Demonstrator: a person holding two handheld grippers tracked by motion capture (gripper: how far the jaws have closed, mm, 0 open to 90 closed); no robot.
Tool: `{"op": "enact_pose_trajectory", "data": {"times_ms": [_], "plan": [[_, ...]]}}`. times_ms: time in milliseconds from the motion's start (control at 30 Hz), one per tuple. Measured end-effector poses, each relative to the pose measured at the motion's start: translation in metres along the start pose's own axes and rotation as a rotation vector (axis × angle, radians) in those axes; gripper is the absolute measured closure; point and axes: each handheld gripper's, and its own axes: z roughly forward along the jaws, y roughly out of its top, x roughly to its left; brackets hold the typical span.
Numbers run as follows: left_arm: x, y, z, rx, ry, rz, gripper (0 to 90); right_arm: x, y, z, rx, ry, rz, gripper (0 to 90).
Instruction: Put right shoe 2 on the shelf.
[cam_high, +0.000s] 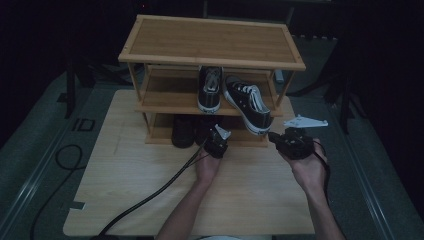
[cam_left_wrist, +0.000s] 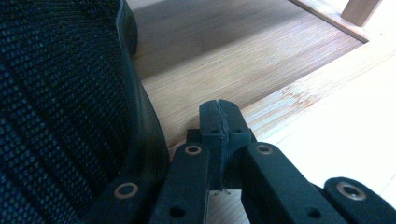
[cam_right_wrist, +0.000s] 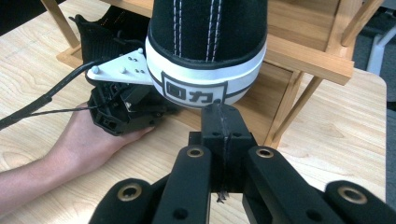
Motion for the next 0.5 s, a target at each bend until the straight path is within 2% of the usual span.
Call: {"op": "enact_pose_trajectory", "data": {"times_ms": [167,367,500], "plan": [[0.000,0.000,0.000,0.000,0.000,0.001,90.0,0.002,0.000,0.001,-0.004,0.000,-0.002,90.0],[0.000,0.000,0.000,-0.002,0.001,0.001,90.0,0.012,0.003,0.004,-0.014,0.030,-0.031,90.0],[0.000,0.000,0.000,-0.002,0.000,0.001,90.0,0.014,0.006,0.006,-0.018,0.042,-0.032,90.0]]}}
